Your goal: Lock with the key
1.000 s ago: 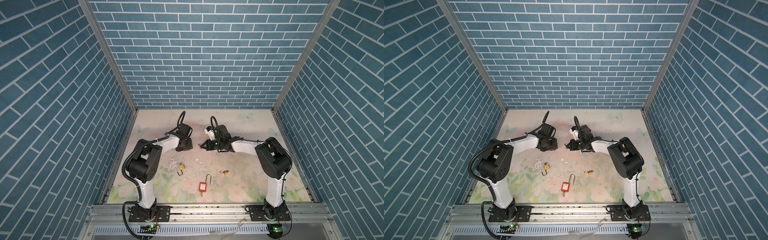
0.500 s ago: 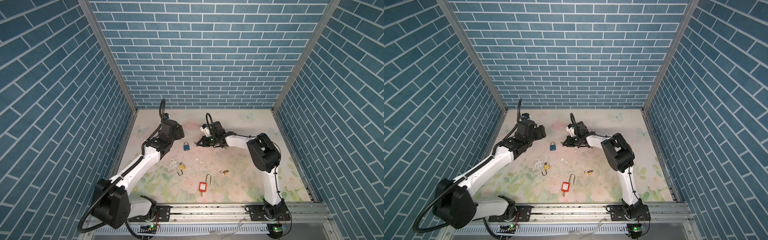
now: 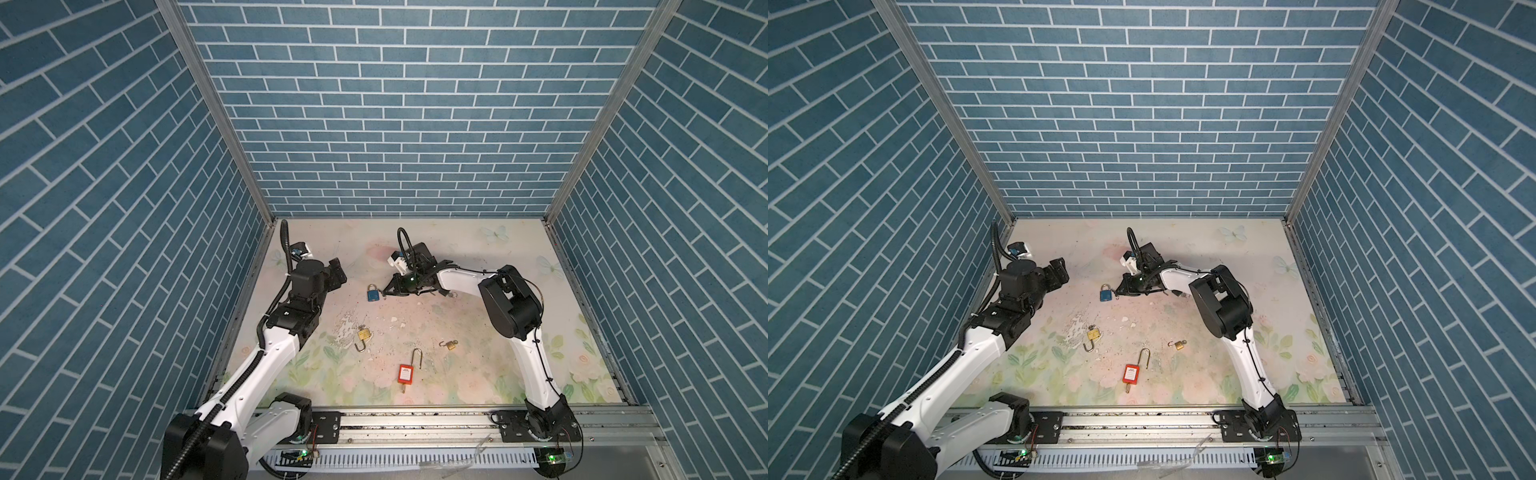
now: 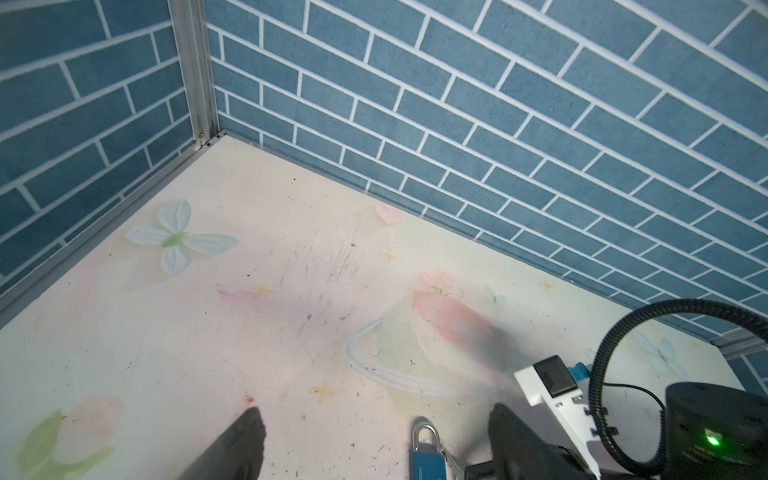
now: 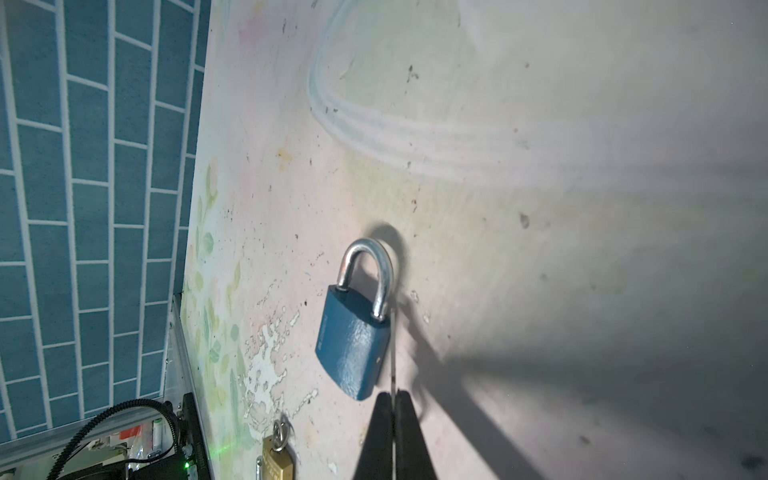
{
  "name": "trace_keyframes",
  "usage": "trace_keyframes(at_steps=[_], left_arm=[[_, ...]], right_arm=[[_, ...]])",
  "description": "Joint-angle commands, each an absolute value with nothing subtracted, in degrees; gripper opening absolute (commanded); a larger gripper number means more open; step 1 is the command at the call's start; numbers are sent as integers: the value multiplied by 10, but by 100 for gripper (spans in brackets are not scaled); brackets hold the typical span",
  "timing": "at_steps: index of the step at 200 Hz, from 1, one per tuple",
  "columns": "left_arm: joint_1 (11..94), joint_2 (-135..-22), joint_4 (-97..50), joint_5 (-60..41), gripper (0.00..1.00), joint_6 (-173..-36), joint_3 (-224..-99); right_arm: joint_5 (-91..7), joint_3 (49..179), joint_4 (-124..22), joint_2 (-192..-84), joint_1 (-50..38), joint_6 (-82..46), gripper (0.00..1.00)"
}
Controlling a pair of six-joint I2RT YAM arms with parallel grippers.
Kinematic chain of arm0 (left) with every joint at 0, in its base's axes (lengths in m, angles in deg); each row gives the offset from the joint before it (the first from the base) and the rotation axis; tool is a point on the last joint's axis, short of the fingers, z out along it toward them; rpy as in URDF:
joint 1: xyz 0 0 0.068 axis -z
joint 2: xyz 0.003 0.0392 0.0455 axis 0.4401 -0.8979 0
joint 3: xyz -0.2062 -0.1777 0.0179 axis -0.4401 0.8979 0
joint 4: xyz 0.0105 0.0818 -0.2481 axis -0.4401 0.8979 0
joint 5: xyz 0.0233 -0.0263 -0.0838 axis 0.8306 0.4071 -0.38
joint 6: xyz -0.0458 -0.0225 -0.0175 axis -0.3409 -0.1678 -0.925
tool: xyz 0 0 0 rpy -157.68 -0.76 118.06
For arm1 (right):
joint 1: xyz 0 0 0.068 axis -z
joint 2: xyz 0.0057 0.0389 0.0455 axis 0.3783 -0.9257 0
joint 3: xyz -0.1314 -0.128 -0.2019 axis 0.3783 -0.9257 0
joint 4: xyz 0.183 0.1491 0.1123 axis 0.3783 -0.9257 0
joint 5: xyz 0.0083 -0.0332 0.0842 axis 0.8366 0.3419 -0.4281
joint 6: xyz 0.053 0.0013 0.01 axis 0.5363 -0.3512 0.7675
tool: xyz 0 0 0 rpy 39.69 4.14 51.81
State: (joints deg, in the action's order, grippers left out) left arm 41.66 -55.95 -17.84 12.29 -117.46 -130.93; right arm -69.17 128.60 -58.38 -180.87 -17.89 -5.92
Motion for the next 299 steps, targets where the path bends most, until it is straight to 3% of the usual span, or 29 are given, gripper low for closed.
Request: trace_keyframes(at_steps=[1,65,104,124,159,189,209,246,299], left_arm=[[413,-565,-188,101,85,-1177,-1300],[413,-550,-180,90,85,-1172,-1298],[378,-545,-183,52,85,-1223,-1292],[360,-552,-200,0,85,-1240,-1282],[388,-618,-157,-22,78,-1275,-1321],[522,-710,-53,102,78,-1315,-1410],[598,-800,7,130,78,-1386,-1483],[668,-980,118,68,78,-1540,-1647],[731,-1212,281,38,78,-1606,-1962]], right_arm=[[-695,1302,-610,-1824,-181,-75,10],[-655,1300,-628,-1792,-179,-91,25],[-575,1258,-655,-1689,-159,-129,44],[-522,1197,-664,-1617,-136,-143,64],[-455,1098,-704,-1519,-86,-152,65],[-433,1000,-687,-1438,-34,-122,64],[-401,941,-674,-1392,3,-77,65],[-339,855,-650,-1316,47,-26,65],[-303,750,-614,-1204,48,25,65]])
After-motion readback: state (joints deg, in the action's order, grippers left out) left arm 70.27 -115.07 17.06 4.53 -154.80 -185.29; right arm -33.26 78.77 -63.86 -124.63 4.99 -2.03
